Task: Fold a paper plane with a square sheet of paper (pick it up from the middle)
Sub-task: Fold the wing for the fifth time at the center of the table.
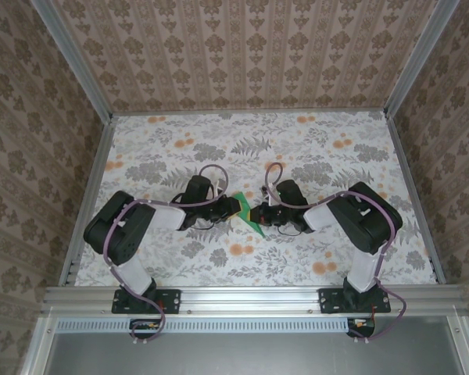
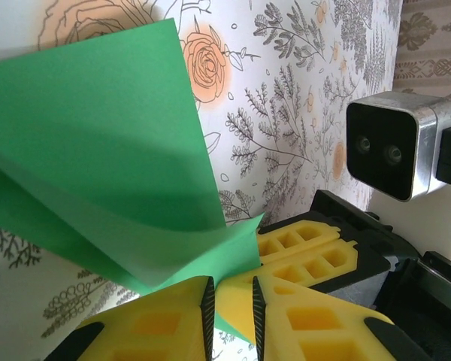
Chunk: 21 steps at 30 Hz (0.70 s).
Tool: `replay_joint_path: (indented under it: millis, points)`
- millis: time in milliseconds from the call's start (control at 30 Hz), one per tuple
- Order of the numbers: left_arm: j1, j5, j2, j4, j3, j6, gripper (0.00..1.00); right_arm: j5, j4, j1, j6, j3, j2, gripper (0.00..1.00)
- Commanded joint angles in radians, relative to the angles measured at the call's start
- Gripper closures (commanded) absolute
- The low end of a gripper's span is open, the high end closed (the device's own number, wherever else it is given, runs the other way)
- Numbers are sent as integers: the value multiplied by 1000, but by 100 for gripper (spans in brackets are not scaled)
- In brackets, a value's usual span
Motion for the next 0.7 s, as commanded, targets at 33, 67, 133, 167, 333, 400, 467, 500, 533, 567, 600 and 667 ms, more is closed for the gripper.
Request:
replay_joint_path:
  millis: [33,67,133,167,333,400,467,500,533,567,600,667]
  points:
    - [-8,26,29,48,26,22,79,-24,-1,-9,28,24,31,100]
    - [-9,26,36,47,29,23,79,-23,-4,-10,28,26,33,100]
    - [-8,25,49,40,34,23,81,-22,-15,-10,25,28,32,99]
    - [-8,26,56,40,35,23,81,-23,-20,-11,25,29,33,99]
    - [-8,13,77,-5,44,23,84,-20,-82,-11,0,48,20,92]
    - [-8,1,79,-31,46,28,85,-20,-117,-10,-21,57,6,87]
    - [-6,-13,78,-61,49,32,86,-22,-155,-10,-50,65,-14,83]
    - [-6,-20,78,-79,52,36,86,-23,-181,-11,-67,71,-26,80]
    - [-6,-26,80,-97,56,39,86,-23,-204,-11,-90,74,-37,78]
    - [-5,-29,81,-110,61,41,86,-26,-222,-11,-109,77,-52,76]
    - [-5,-31,84,-119,67,44,86,-23,-240,-10,-129,78,-66,74]
    - [-5,-31,90,-133,74,44,86,-21,-289,-10,-174,85,-88,72]
